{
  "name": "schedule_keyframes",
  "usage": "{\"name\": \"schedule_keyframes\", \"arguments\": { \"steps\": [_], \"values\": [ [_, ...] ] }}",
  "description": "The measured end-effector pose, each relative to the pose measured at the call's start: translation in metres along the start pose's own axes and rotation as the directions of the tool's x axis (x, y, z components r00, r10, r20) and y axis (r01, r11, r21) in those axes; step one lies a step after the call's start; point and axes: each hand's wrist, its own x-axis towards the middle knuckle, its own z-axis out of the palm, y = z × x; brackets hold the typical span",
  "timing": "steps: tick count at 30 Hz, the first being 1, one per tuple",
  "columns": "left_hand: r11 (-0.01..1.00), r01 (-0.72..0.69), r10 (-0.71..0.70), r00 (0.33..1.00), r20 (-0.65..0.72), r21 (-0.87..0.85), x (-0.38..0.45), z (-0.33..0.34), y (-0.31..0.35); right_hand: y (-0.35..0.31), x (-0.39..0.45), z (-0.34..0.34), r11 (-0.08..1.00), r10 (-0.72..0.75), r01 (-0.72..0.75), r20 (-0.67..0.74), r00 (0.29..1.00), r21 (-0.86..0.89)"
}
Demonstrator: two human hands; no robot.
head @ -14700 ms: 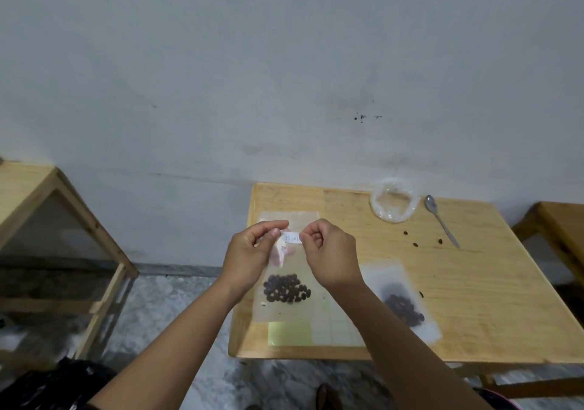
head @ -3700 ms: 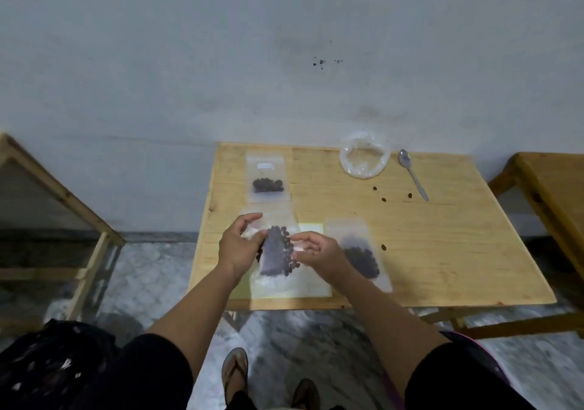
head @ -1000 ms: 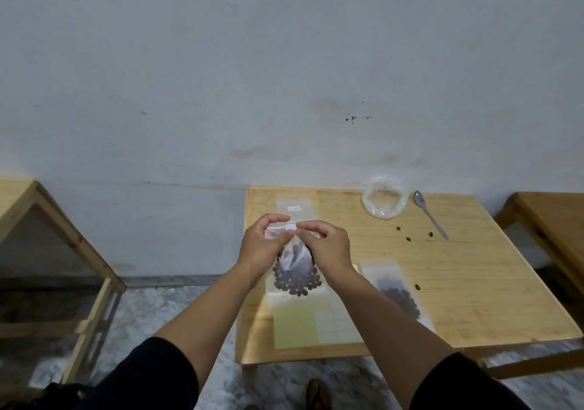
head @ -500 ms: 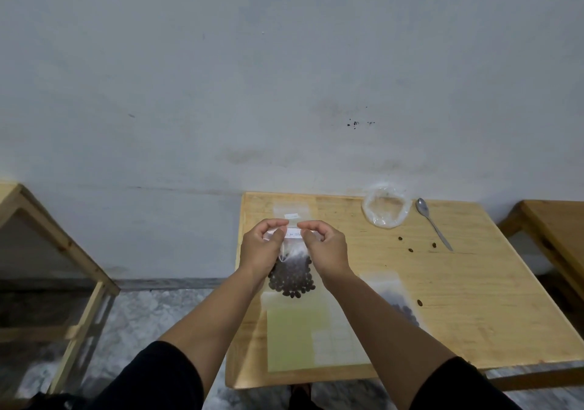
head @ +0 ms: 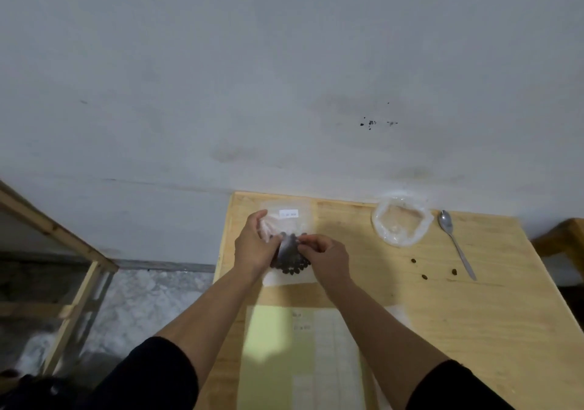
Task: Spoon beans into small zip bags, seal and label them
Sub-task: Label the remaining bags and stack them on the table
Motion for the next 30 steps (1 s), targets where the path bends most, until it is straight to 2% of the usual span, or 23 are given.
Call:
{"name": "schedule_keyframes", "arguments": {
  "steps": [5,10,14,16,20,24,26,30],
  "values": [
    [0.971,0.01,-0.014,1.0,0.016,0.238,0.011,0.015,-0.016,0.014,0.028,0.006,0.989,0.027,-0.024,0.018,0.999,-0.146],
    [0.877,-0.054,0.004,0.994,0.105,0.477,0.016,0.023,-0.027,0.028,0.036,0.012,0.91,-0.06,0.071,0.04,0.997,-0.408],
    [0.854,-0.103,0.041,0.991,0.13,0.51,0.011,0.026,-0.027,0.03,0.033,0.012,0.841,-0.134,0.167,0.101,0.986,-0.515],
    [0.834,-0.146,0.077,0.986,0.148,0.532,0.006,0.025,-0.027,0.029,0.029,0.012,0.755,-0.187,0.238,0.146,0.971,-0.611],
    [0.725,-0.278,0.168,0.959,0.228,0.63,-0.006,0.016,-0.023,0.028,0.017,0.009,0.591,-0.25,0.367,0.269,0.93,-0.718],
    [0.644,-0.331,0.248,0.943,0.221,0.69,-0.02,0.006,-0.012,0.017,-0.002,0.0,0.477,-0.323,0.462,0.34,0.883,-0.747],
    [0.595,-0.397,0.338,0.913,0.231,0.699,-0.028,0.002,-0.007,0.013,-0.014,-0.005,0.434,-0.391,0.483,0.324,0.862,-0.76],
    [0.548,-0.527,0.483,0.833,0.269,0.649,-0.05,-0.001,0.003,0.004,-0.045,-0.02,0.461,-0.447,0.428,0.213,0.869,-0.778]
  ]
}}
